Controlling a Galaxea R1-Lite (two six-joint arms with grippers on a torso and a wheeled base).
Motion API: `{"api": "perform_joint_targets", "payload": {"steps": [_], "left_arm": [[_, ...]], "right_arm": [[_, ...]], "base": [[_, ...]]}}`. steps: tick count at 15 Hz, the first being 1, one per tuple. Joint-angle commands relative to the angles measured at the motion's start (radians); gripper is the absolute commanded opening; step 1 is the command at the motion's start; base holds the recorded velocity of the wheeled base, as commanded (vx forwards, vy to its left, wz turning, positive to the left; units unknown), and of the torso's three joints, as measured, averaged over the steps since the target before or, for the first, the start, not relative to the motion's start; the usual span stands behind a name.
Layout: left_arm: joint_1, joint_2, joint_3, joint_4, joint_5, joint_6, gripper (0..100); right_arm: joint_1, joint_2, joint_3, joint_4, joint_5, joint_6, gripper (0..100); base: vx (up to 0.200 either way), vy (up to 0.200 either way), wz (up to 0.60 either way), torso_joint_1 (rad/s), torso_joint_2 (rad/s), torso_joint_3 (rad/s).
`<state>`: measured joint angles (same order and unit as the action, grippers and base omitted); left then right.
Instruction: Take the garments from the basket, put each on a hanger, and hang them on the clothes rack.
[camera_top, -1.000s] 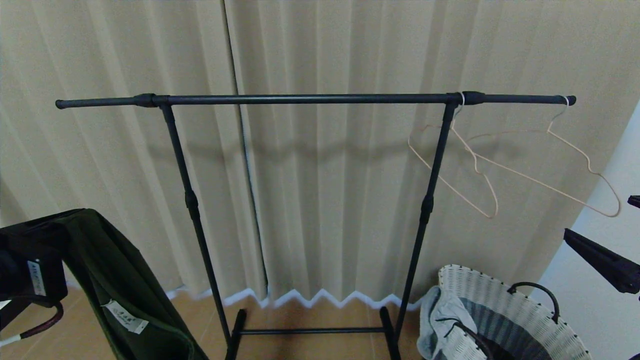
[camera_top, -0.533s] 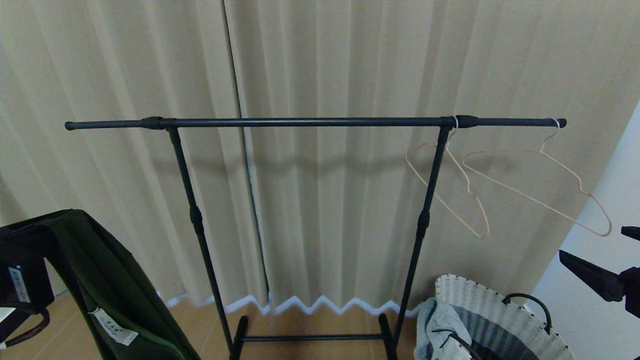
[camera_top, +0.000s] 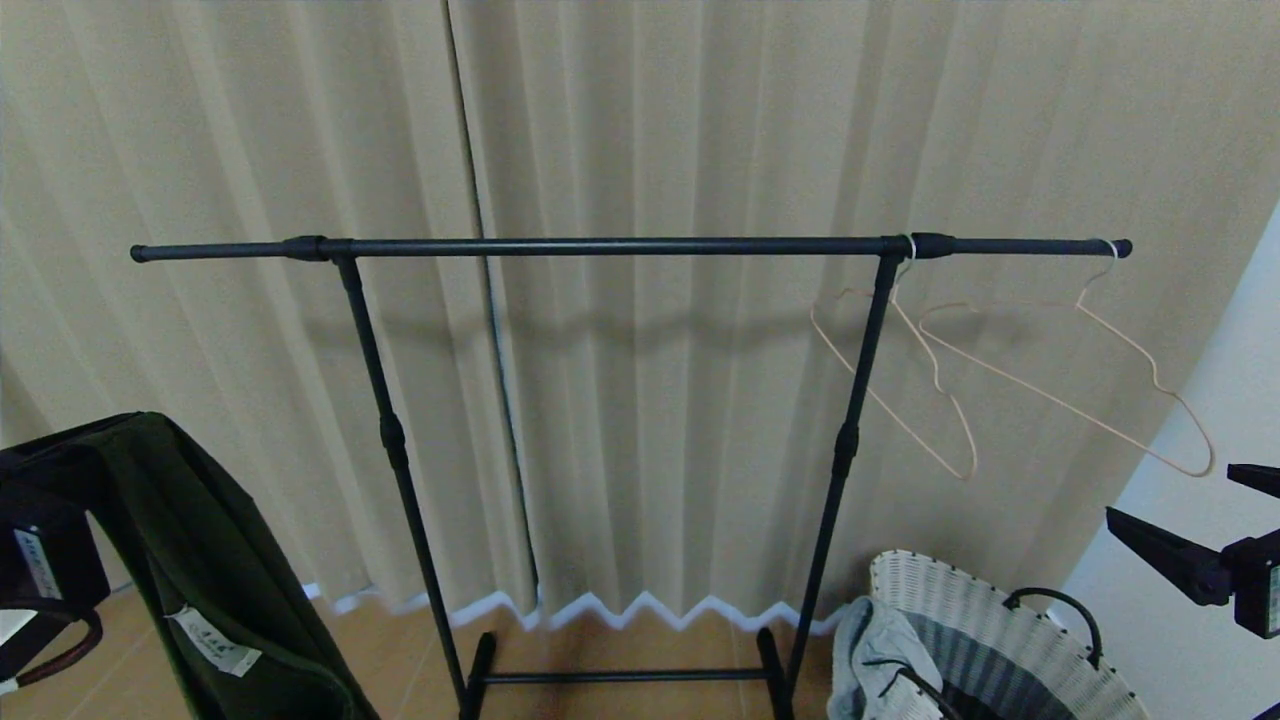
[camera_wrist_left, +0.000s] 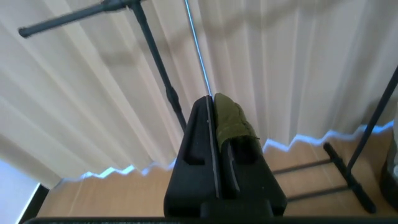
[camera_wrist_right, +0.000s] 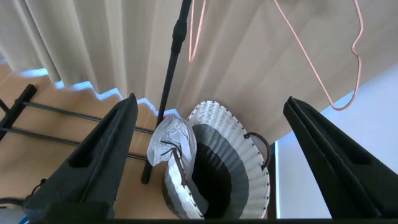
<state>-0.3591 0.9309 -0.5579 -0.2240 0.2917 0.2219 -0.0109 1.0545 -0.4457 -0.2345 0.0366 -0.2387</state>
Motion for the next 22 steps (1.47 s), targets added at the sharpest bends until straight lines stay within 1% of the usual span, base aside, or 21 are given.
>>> {"api": "perform_joint_targets", "payload": {"steps": [1,2,6,14,19,22], "left_arm": [[0.000,0.006,0.012,0.000,0.001,0.001,0],[0.000,0.006,0.012,0.000,0.001,0.001,0],[0.000,-0.001,0.039,-0.001,0.001,0.004,0],[0.000,-0.003,0.041,-0.001,0.001,0.007,0],[0.000,-0.004,0.047,-0.003,0.001,0.010,0],[0.000,-0.006,0.047,-0.003,0.001,0.010,0]], "right_arm": [[0.000,0.002,0.001,0.000,0.000,-0.001,100],[0.000,0.002,0.001,0.000,0.000,-0.001,100],[0.000,0.002,0.001,0.000,0.000,-0.001,100],[-0.001,-0.001,0.002,0.000,0.000,-0.001,100],[-0.043,-0.004,0.002,-0.002,0.000,-0.001,100],[-0.051,-0.004,0.004,-0.002,0.000,-0.001,100]], "base": [[0.000,0.000,0.00,0.000,0.00,0.000],[0.000,0.000,0.00,0.000,0.00,0.000],[0.000,-0.200,0.00,0.000,0.00,-0.001],[0.000,-0.200,0.00,0.002,0.00,0.002],[0.000,-0.200,0.00,0.003,0.00,0.002],[0.000,0.000,0.00,0.000,0.00,0.000]]}}
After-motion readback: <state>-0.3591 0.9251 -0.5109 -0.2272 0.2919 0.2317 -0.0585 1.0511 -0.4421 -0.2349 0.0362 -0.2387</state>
